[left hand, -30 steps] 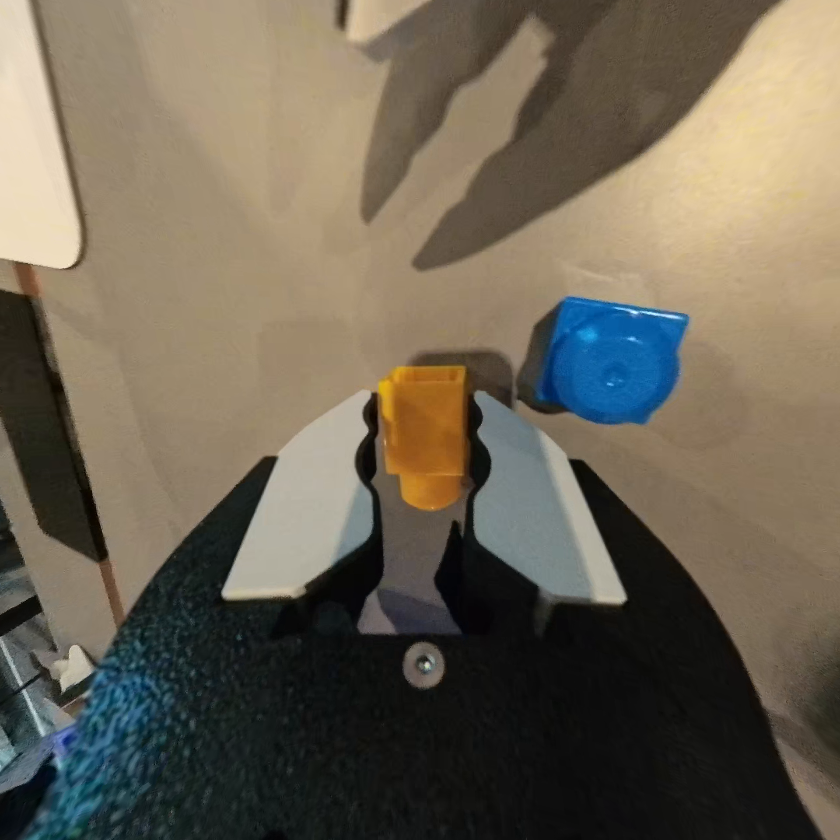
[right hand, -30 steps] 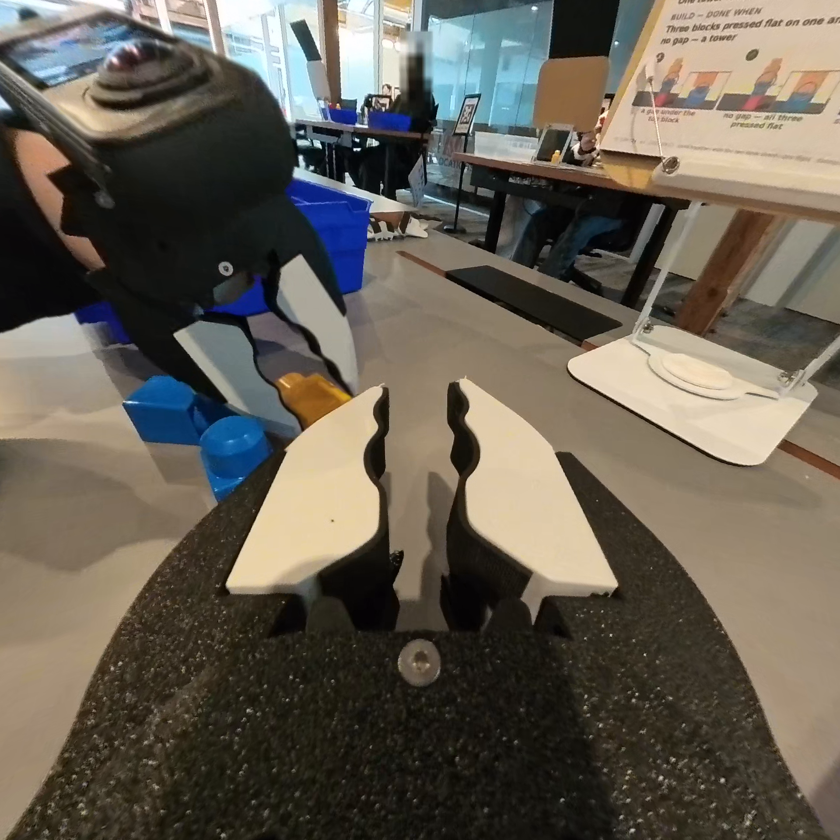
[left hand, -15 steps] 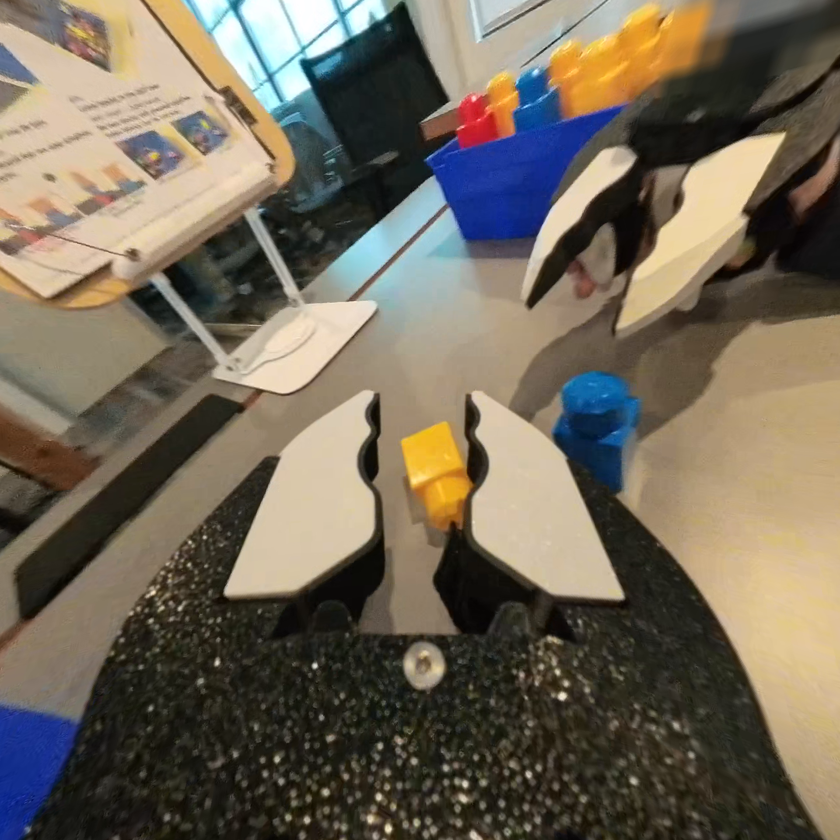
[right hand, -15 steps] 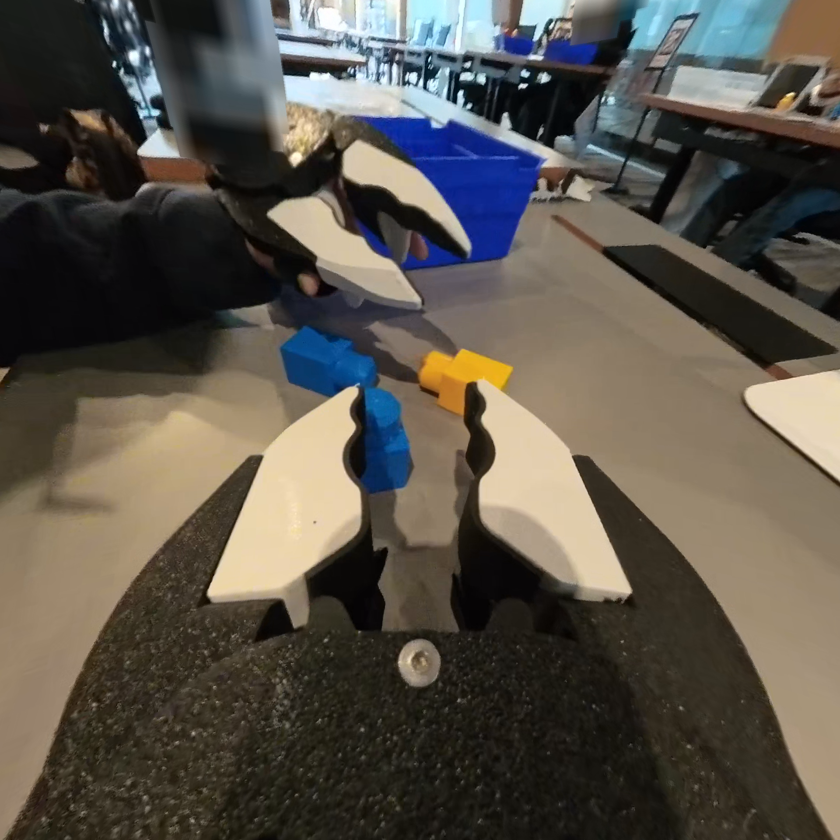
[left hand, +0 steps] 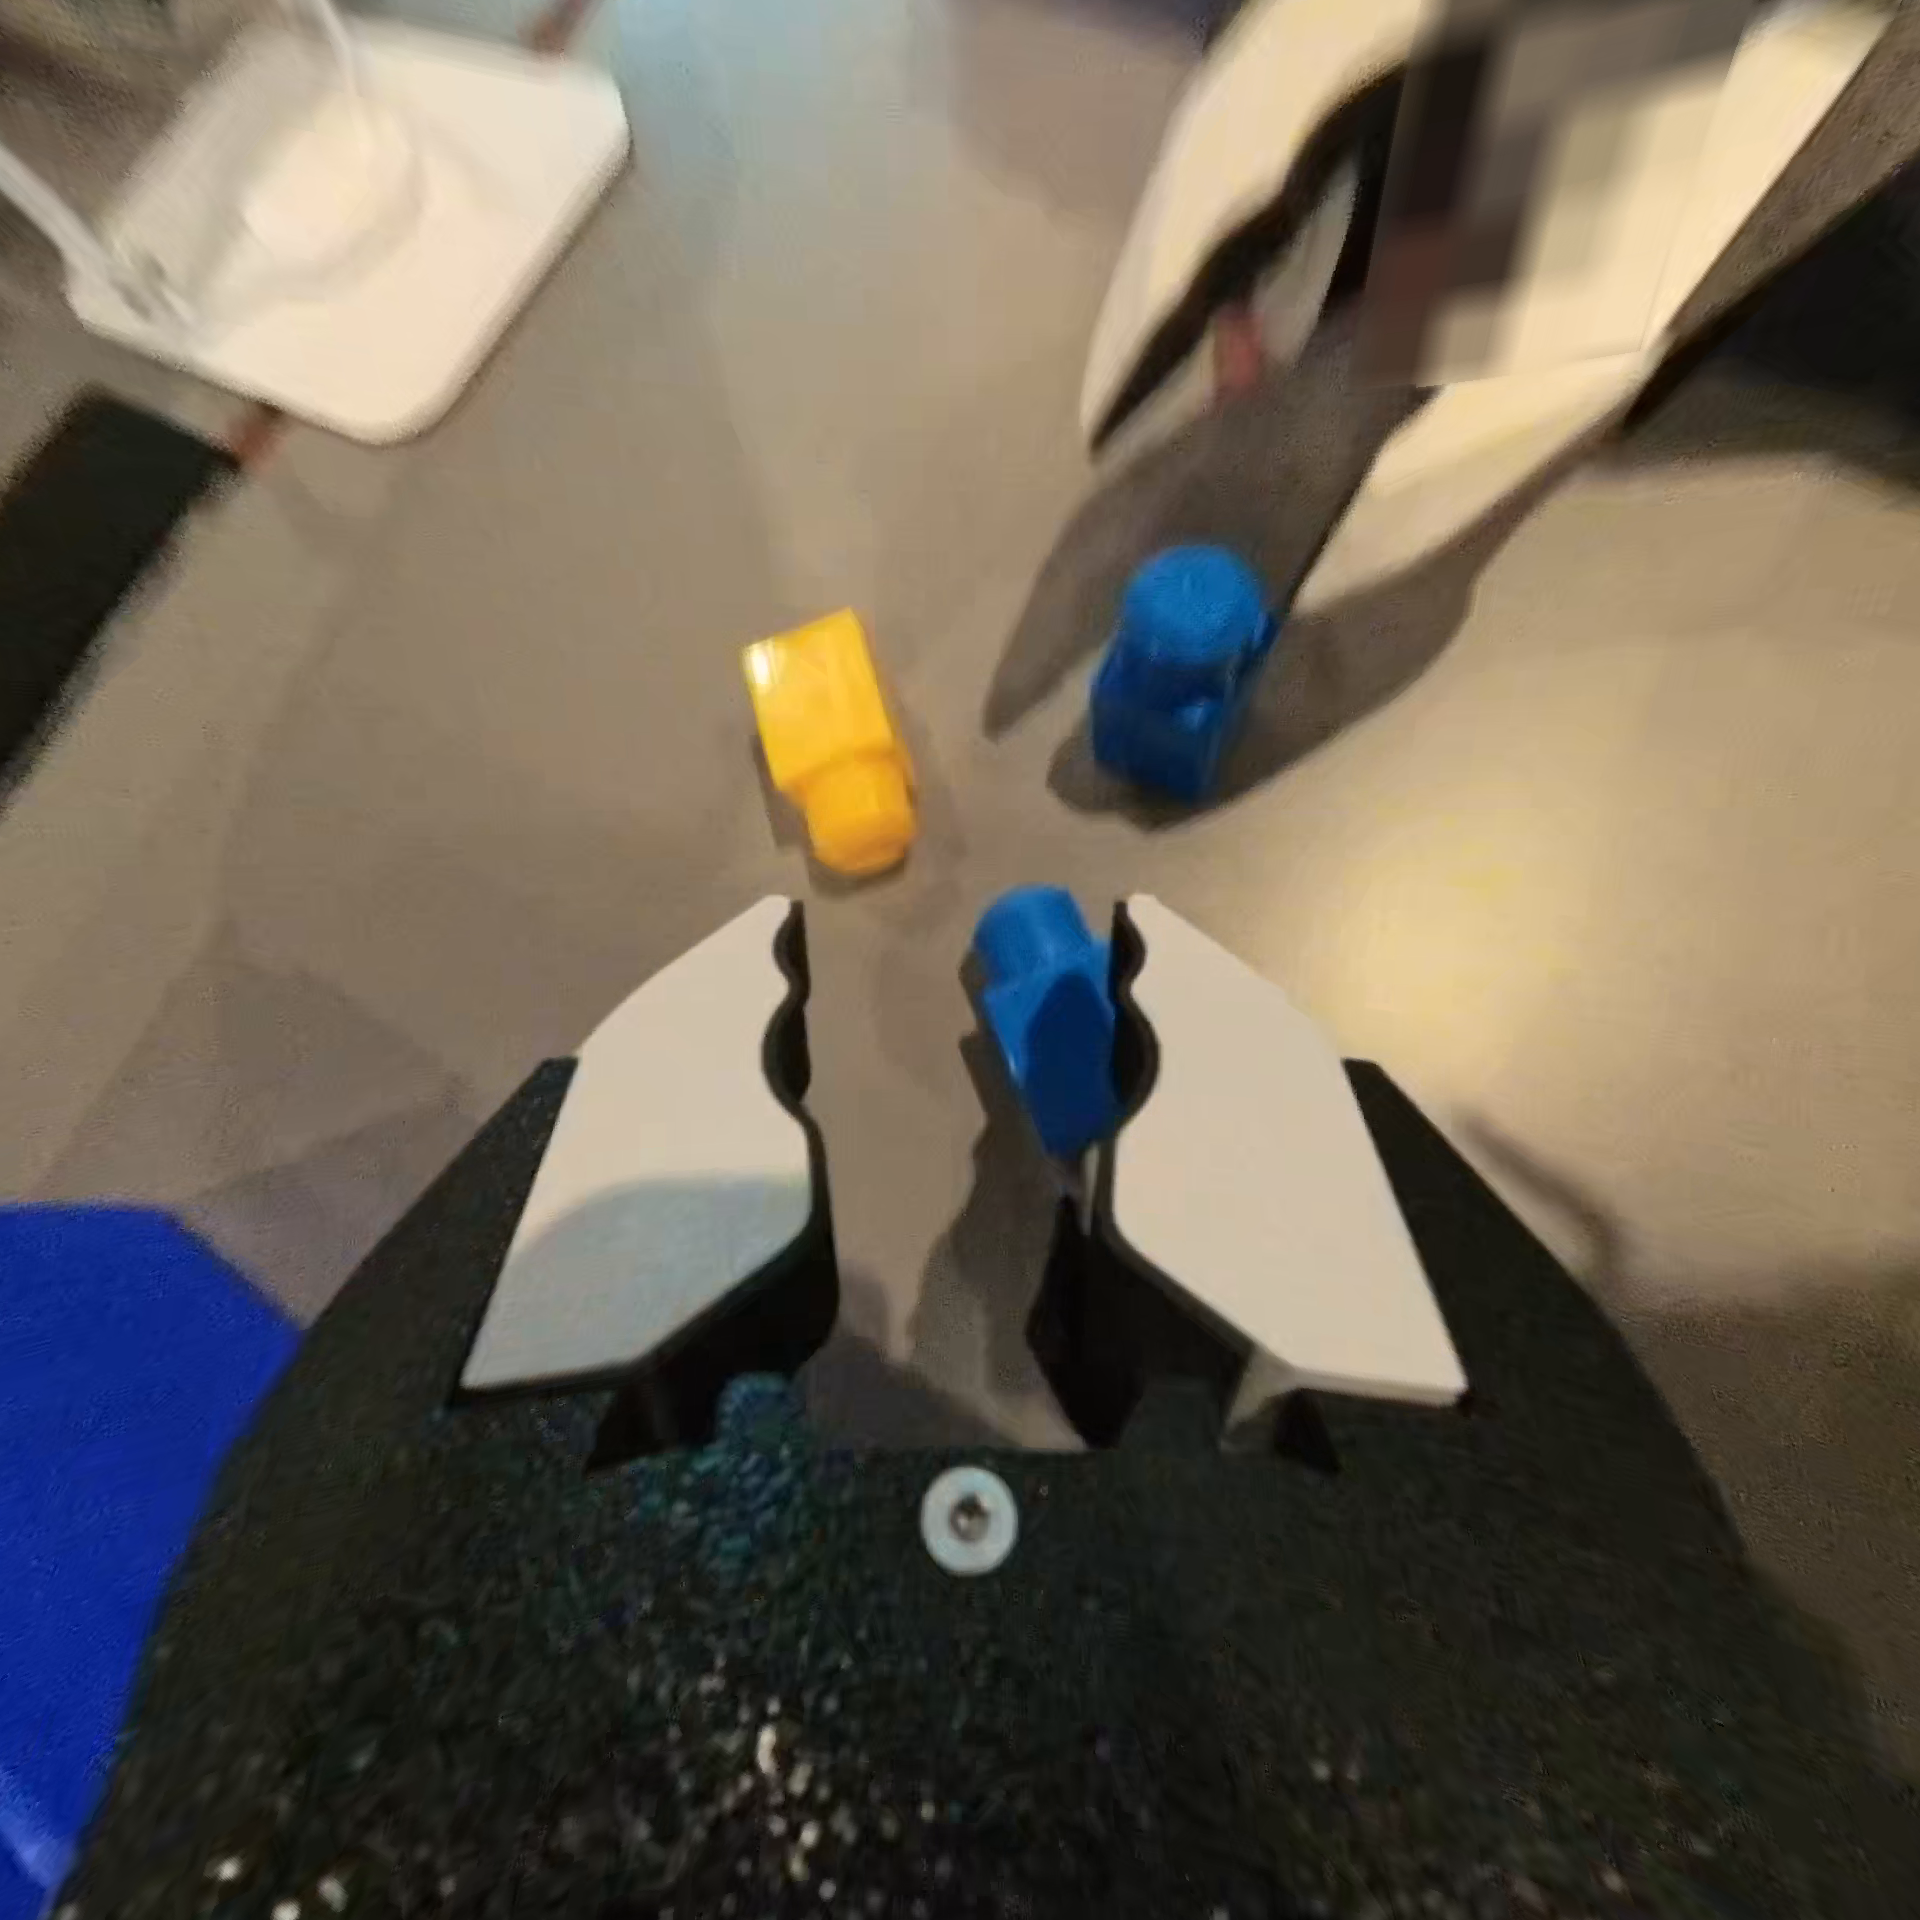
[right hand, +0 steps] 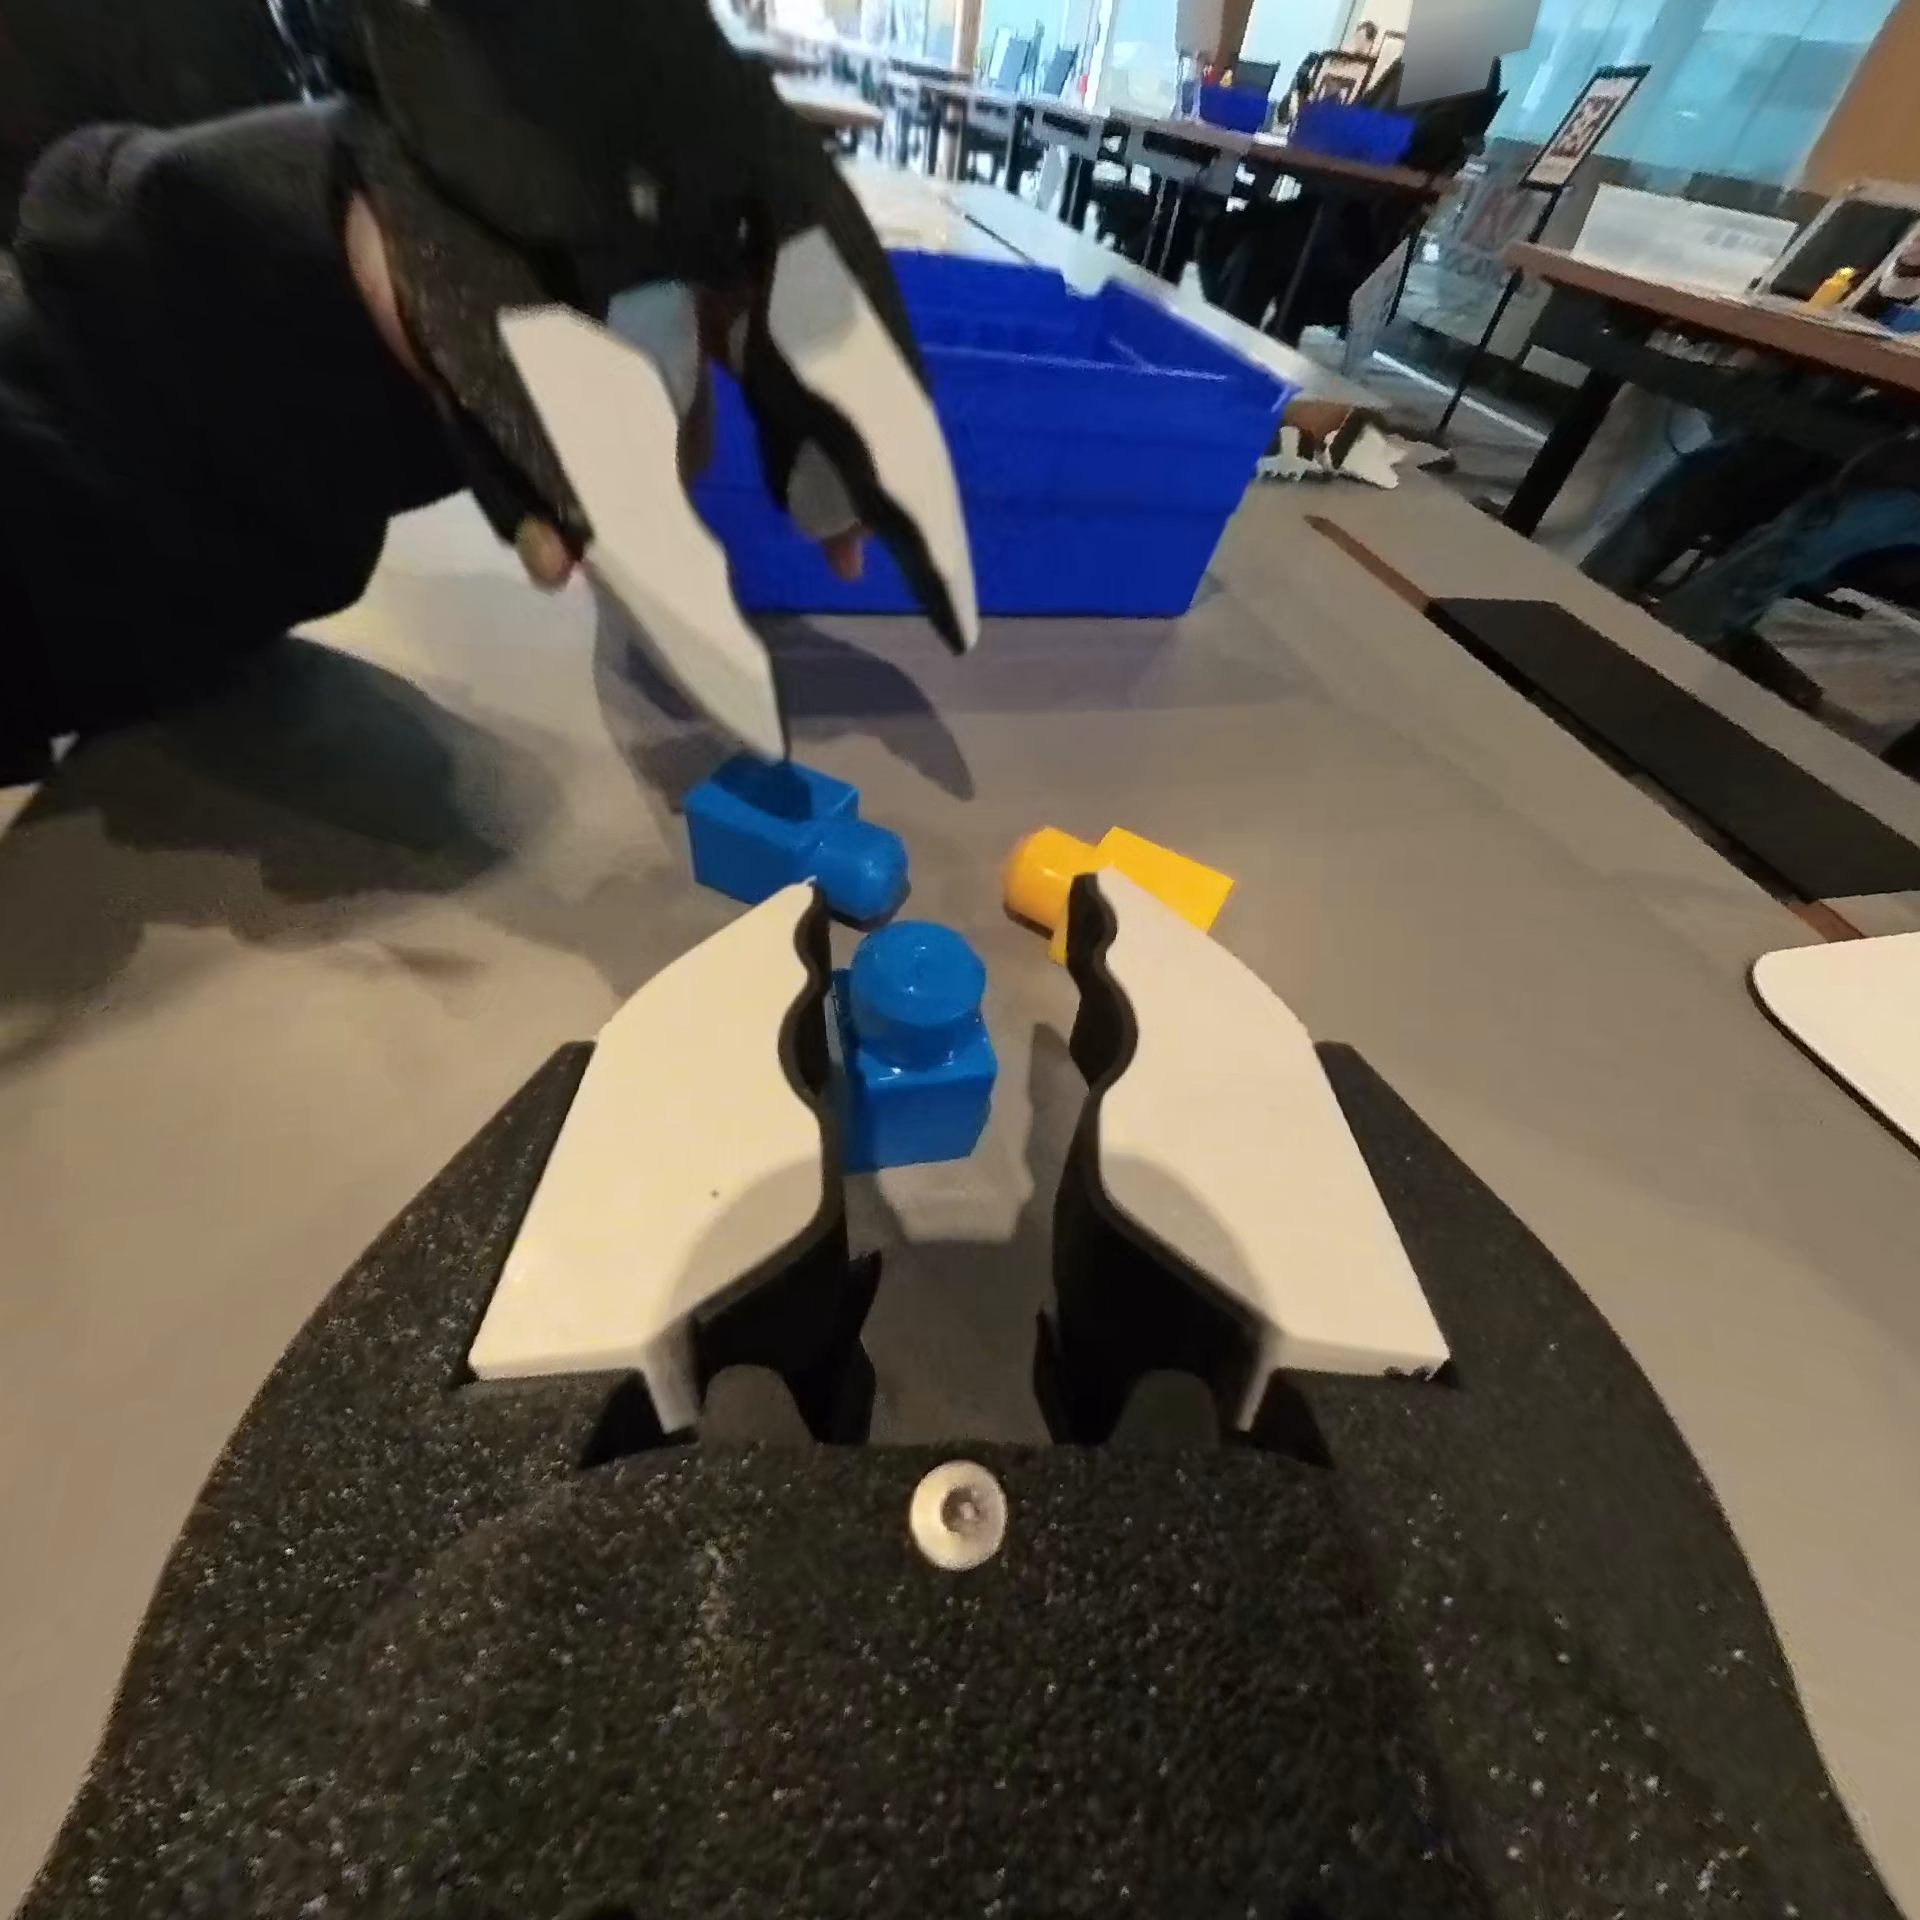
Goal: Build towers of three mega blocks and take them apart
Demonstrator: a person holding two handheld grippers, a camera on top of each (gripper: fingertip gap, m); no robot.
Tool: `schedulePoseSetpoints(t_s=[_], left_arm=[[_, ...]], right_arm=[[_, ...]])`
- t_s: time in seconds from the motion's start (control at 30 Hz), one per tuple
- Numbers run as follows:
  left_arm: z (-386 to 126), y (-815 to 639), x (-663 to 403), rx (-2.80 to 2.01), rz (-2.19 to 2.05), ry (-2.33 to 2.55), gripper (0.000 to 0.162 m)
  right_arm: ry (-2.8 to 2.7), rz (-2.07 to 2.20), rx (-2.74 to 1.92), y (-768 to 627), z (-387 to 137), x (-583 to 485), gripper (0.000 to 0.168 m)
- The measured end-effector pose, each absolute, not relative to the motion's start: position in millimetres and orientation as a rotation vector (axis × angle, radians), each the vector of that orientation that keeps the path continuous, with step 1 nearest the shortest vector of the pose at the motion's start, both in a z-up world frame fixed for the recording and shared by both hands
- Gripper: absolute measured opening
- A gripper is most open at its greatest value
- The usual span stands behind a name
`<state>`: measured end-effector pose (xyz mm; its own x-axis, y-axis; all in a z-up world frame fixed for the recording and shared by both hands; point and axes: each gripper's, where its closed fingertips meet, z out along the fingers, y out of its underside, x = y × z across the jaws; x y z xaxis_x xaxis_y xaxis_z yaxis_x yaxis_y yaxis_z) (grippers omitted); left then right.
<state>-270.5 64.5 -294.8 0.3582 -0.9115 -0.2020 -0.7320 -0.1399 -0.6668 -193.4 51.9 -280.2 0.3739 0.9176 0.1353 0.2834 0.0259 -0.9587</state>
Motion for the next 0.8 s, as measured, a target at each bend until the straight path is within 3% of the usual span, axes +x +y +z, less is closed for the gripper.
schedulePoseSetpoints(t_s=[0.23,0.4,0.5,0.63,0.8], left_arm=[[-339,54,-279,-2.129,-0.177,1.564,0.059],[-348,46,-279,-2.097,-0.18,1.687,0.04],[-316,63,-256,-1.808,-0.251,1.576,0.039],[-249,38,-211,-1.37,-0.773,1.386,0.038],[-234,17,-196,-1.243,-1.05,1.329,0.038]], right_arm=[[-1.071,0.735,-1.46,52,-265,-187,0.044],[-1.069,0.753,-1.445,50,-260,-188,0.044],[-1.038,0.773,-1.42,49,-253,-191,0.044],[-0.964,0.909,-1.327,39,-232,-199,0.047],[-0.914,1.056,-1.245,28,-213,-199,0.047]])
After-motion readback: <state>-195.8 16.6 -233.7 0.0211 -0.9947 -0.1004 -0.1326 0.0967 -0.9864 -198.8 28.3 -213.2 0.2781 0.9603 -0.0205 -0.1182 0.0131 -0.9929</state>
